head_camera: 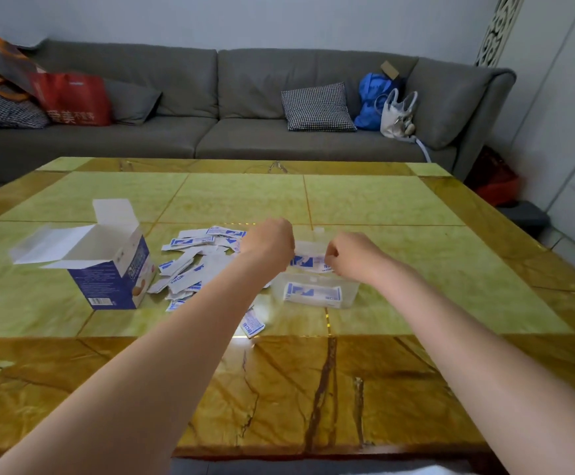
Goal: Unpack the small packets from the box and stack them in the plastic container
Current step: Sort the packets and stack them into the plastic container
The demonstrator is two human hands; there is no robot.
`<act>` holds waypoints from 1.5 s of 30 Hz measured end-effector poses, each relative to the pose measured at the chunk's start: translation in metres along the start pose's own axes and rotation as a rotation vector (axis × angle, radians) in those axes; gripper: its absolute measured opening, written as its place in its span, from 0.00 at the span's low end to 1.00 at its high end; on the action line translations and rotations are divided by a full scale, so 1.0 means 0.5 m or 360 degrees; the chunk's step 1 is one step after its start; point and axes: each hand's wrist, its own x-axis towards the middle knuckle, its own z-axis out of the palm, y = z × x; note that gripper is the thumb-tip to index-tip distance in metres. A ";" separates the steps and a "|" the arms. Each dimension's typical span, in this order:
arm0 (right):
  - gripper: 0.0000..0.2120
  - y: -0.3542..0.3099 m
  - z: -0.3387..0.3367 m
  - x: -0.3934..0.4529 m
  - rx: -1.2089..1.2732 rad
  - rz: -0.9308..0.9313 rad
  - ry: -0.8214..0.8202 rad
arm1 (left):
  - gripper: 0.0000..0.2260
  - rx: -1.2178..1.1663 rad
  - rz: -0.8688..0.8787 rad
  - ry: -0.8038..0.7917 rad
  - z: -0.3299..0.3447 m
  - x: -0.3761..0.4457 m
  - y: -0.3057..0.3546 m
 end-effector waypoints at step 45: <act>0.08 -0.013 0.005 0.083 -0.0511 0.0249 -0.0716 | 0.09 0.1038 0.0164 -0.0738 -0.009 0.027 0.082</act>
